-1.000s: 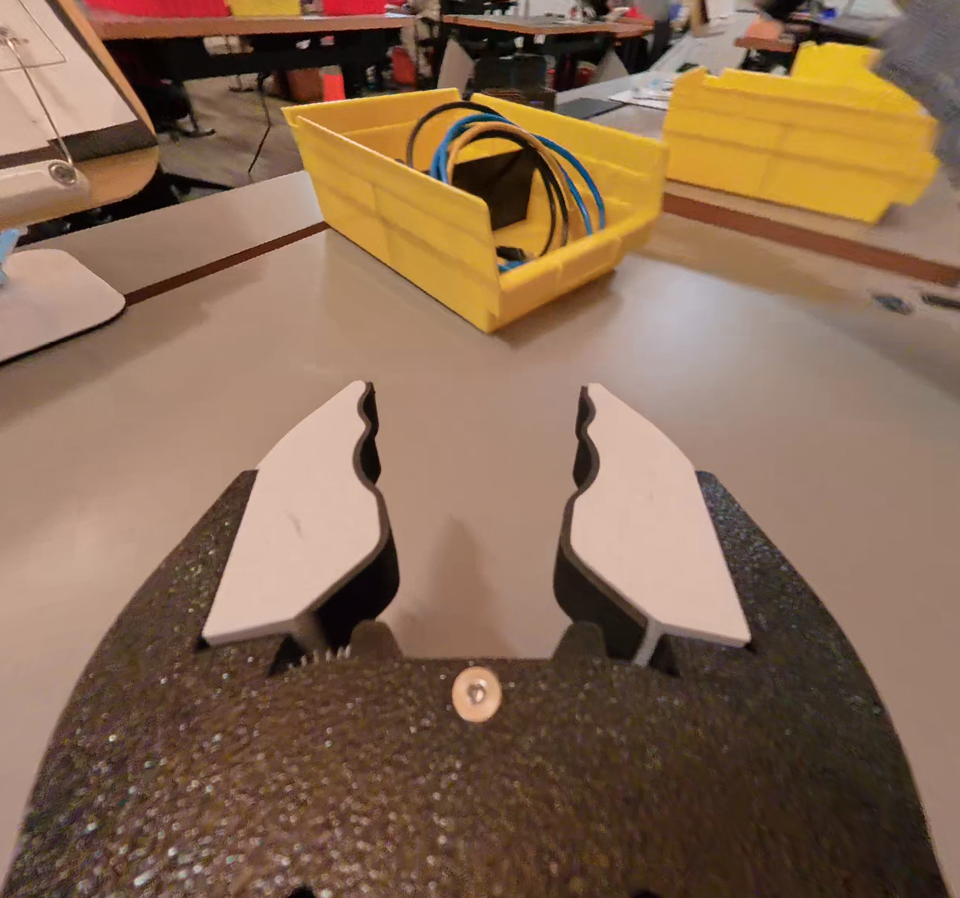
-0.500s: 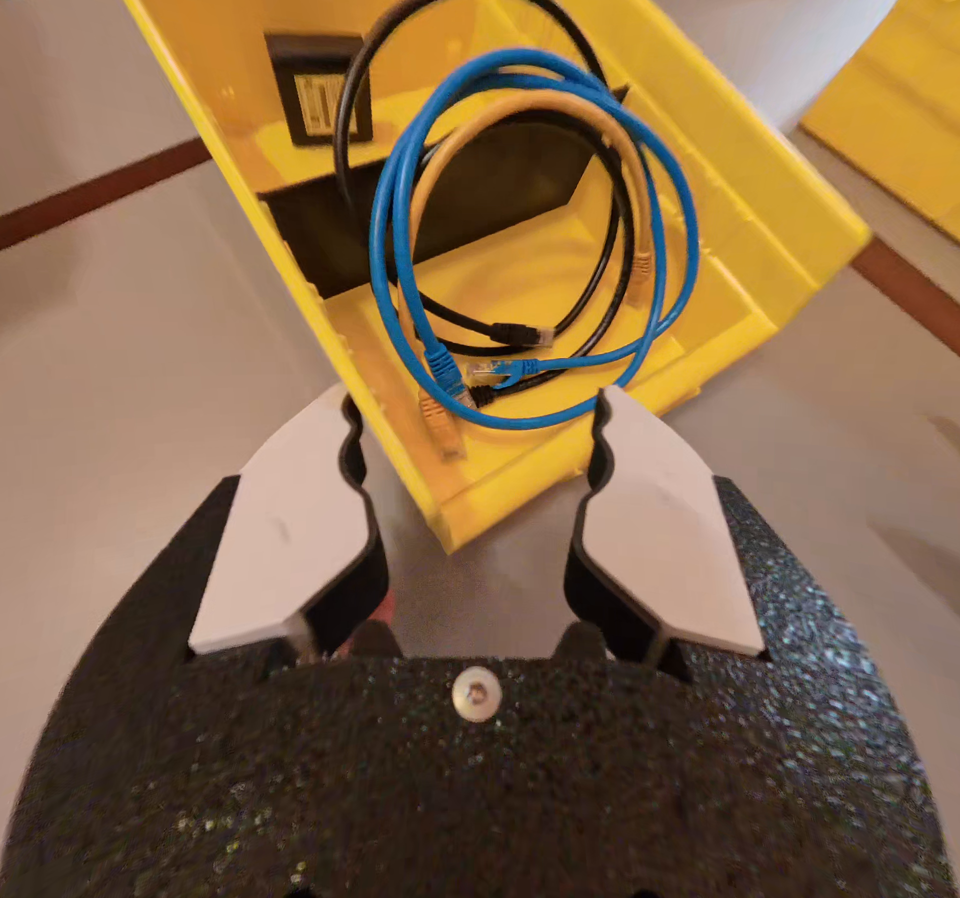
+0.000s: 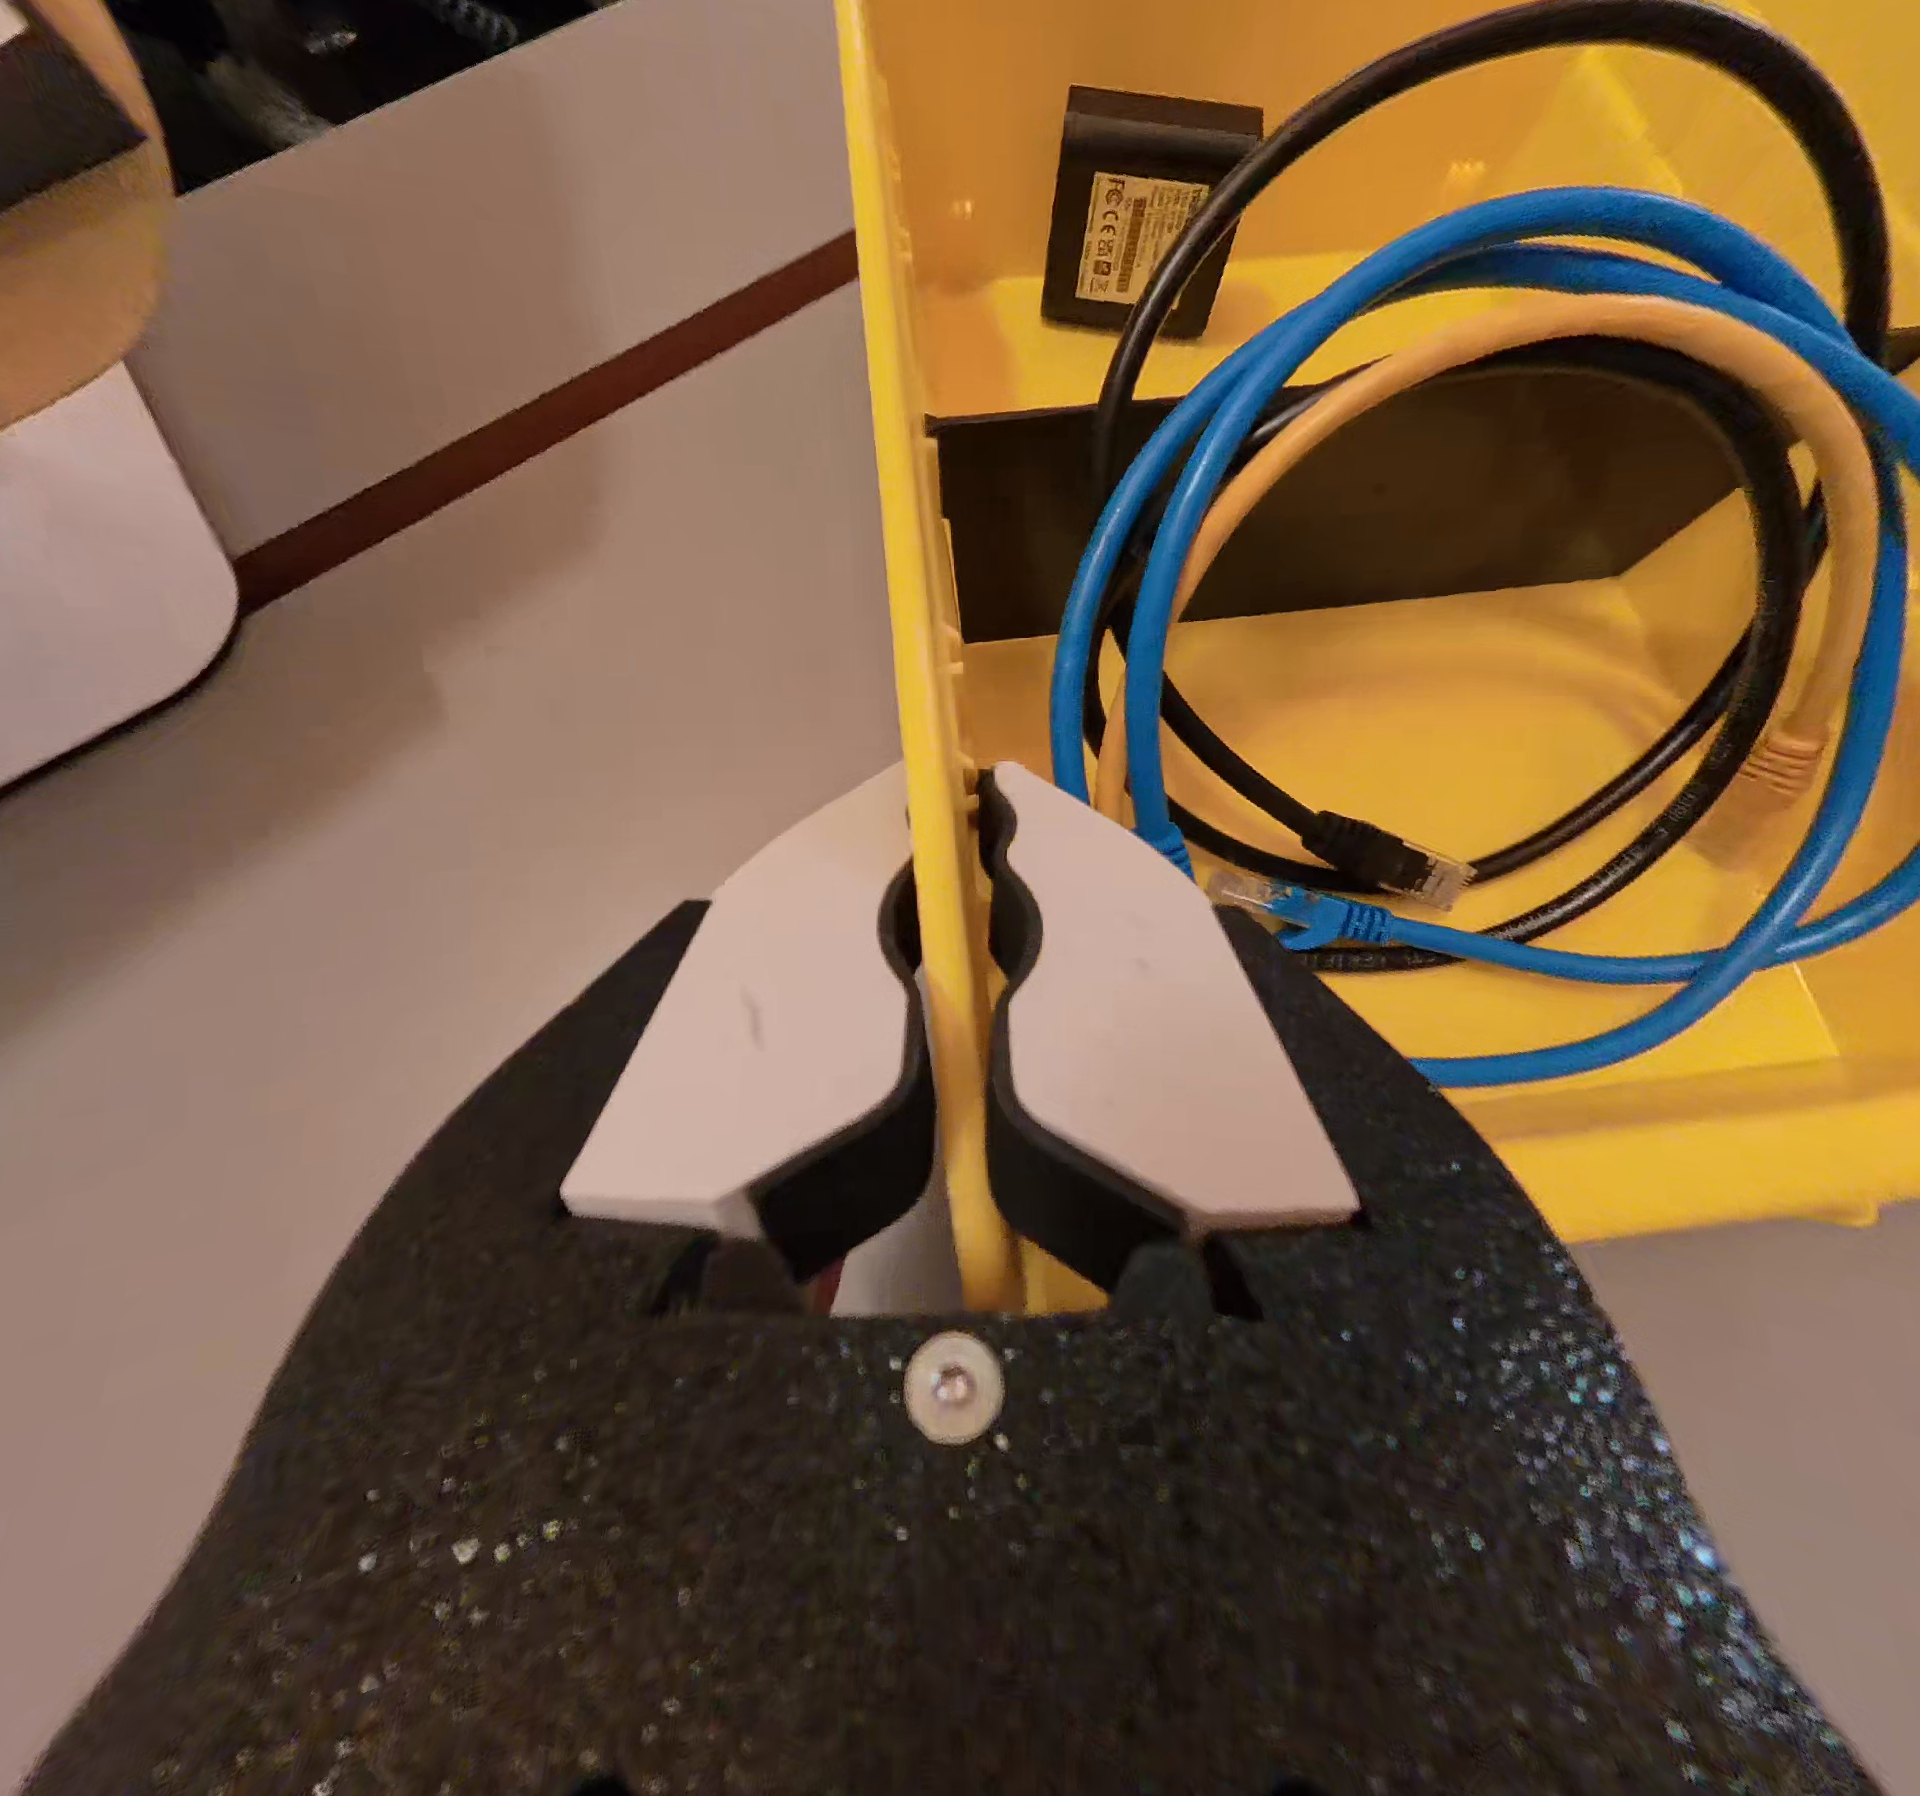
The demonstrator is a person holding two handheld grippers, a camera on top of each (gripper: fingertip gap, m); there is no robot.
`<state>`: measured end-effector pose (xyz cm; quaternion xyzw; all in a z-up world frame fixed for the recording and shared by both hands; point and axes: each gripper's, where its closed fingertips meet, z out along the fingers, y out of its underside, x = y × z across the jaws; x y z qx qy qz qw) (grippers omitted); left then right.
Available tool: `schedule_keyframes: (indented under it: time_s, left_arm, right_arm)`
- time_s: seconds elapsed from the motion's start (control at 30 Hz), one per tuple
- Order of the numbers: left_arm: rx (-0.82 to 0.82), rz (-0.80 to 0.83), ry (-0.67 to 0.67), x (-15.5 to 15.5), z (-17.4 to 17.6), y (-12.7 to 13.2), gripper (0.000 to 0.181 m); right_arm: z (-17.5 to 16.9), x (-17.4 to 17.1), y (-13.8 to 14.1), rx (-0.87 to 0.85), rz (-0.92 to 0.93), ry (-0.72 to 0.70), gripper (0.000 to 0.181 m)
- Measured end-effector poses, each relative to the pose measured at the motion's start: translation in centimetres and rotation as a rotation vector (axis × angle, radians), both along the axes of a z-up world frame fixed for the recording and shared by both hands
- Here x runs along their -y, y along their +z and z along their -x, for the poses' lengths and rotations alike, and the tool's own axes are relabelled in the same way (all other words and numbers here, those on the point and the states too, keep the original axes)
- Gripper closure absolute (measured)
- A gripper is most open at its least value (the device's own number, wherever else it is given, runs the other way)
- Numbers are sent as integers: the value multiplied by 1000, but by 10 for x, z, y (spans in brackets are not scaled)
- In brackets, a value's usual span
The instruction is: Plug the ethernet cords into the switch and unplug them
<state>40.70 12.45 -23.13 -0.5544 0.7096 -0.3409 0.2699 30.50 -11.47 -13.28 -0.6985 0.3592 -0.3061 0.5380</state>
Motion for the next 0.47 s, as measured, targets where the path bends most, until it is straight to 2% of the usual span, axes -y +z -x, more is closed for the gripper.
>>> schedule_keyframes:
  time_s: [0.1,0.23,0.37,0.47]
  left_arm:
    - [6,6,-71,-26,46,4,177]
    - [-18,38,-146,-75,138,8,177]
    - [-57,104,-198,-130,247,5,177]
    - [-108,142,-207,-172,327,6,177]
  right_arm:
    - [1,0,3,7,13,-7,100]
    - [9,-15,15,32,-34,50,102]
    - [25,-60,15,15,-75,182,101]
    - [40,-113,13,18,-65,271,97]
